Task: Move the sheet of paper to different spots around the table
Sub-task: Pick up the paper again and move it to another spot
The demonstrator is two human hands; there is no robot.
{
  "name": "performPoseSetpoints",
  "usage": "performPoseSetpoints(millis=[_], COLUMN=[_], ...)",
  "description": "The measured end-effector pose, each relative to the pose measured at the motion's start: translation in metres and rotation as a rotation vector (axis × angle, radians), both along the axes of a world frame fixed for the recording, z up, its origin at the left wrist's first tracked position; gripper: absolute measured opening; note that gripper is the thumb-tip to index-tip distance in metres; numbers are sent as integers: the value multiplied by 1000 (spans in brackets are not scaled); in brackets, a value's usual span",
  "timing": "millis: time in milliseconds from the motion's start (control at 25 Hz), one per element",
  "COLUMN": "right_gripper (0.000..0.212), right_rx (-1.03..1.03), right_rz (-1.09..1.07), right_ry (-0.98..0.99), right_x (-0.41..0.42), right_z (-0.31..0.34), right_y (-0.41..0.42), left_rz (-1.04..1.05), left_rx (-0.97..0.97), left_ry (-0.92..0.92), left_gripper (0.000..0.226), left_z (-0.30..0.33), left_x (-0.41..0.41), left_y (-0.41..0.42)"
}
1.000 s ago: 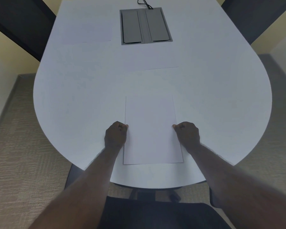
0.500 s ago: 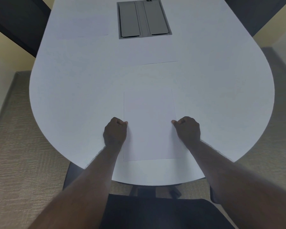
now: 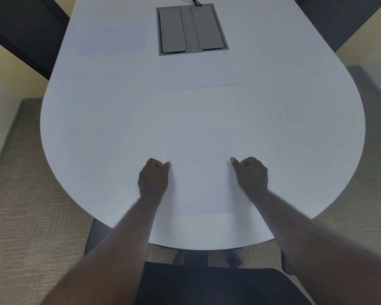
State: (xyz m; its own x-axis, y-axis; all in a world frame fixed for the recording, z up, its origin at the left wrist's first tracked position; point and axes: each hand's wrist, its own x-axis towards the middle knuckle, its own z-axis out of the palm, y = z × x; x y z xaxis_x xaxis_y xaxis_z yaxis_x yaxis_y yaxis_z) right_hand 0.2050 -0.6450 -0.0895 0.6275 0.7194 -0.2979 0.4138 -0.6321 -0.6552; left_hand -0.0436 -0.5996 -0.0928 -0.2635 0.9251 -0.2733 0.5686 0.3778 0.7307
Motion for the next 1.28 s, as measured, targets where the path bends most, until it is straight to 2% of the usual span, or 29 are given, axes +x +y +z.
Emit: performPoseSetpoints(millis=[160,440,600,760,880,1280], right_gripper=[38,31,50,59,60,58], right_rx=[120,344,399,474,485,560], right_rz=[21,201,356,424,427,277], right_ry=[-18,-223,-421,-596,-711,-824], right_x=[5,13,15,19,25,83], right_z=[11,58,96,143,180,286], right_y=[-10,-20,-28,-42,-52,-99], left_rz=[19,-135,-309,-445,-522,-681], left_rx=[38,315,469,573,634,819], left_ry=[-106,-41,63,158,186,239], left_gripper=[28,22,48,59,61,66], left_z=[8,56,96,139,172,283], left_x=[-4,7,23,32,37,102], left_y=[-2,-10,-22,-30,-34,-50])
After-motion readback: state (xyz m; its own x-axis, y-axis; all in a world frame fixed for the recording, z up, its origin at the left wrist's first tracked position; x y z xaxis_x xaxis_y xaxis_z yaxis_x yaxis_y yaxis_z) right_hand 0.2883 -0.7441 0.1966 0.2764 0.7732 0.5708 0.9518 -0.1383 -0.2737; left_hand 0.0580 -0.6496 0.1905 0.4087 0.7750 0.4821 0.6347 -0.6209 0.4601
